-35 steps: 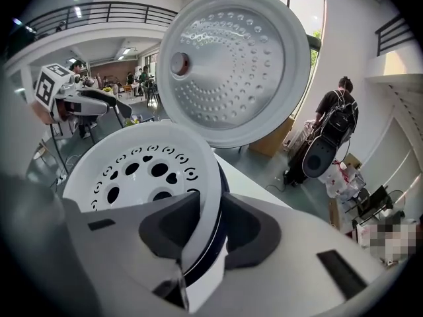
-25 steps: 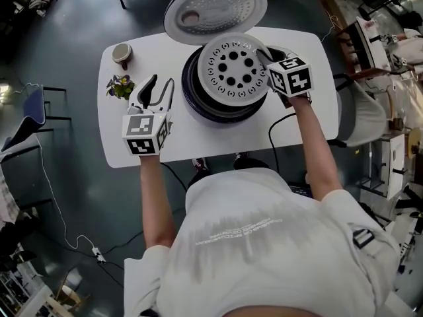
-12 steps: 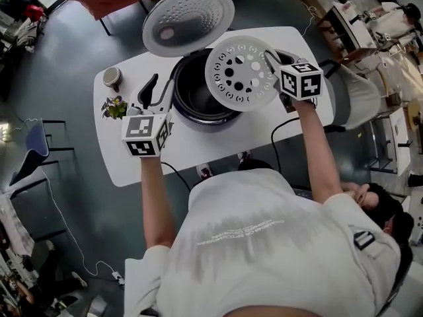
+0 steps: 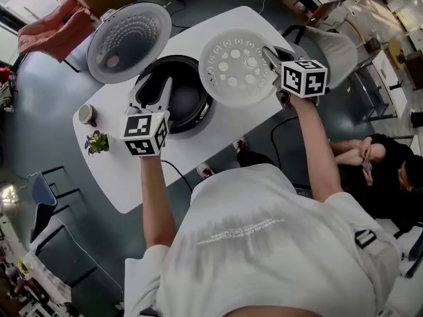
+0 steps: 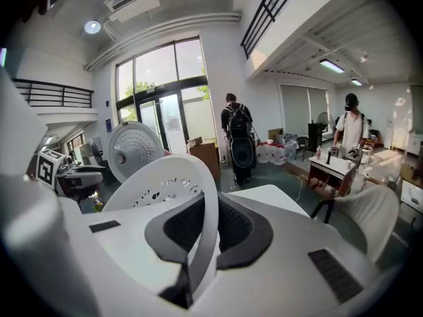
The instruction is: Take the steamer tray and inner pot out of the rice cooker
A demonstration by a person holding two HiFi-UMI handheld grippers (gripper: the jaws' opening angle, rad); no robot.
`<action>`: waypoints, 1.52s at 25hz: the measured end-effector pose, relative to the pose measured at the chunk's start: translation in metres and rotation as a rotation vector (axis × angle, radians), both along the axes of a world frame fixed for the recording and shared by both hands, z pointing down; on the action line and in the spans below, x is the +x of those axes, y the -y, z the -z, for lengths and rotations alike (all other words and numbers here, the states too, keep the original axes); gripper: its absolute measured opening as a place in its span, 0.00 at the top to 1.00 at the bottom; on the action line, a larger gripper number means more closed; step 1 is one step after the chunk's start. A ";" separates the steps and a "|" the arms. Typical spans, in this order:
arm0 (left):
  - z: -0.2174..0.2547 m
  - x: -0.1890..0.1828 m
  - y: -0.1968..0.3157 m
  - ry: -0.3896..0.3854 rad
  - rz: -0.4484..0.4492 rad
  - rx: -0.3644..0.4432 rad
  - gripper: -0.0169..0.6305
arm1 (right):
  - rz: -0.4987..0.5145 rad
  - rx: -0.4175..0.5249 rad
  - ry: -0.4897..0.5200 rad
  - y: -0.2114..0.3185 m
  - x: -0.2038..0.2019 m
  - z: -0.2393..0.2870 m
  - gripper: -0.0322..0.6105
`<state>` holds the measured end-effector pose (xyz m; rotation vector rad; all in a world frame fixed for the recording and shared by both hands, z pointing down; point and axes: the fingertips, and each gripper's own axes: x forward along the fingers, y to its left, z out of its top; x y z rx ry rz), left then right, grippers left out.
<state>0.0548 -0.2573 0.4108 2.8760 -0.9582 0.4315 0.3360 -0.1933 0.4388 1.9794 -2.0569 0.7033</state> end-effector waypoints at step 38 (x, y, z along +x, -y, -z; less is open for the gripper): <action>-0.053 0.114 0.046 0.121 0.265 -0.195 0.73 | -0.017 -0.310 0.355 0.138 0.150 -0.223 0.85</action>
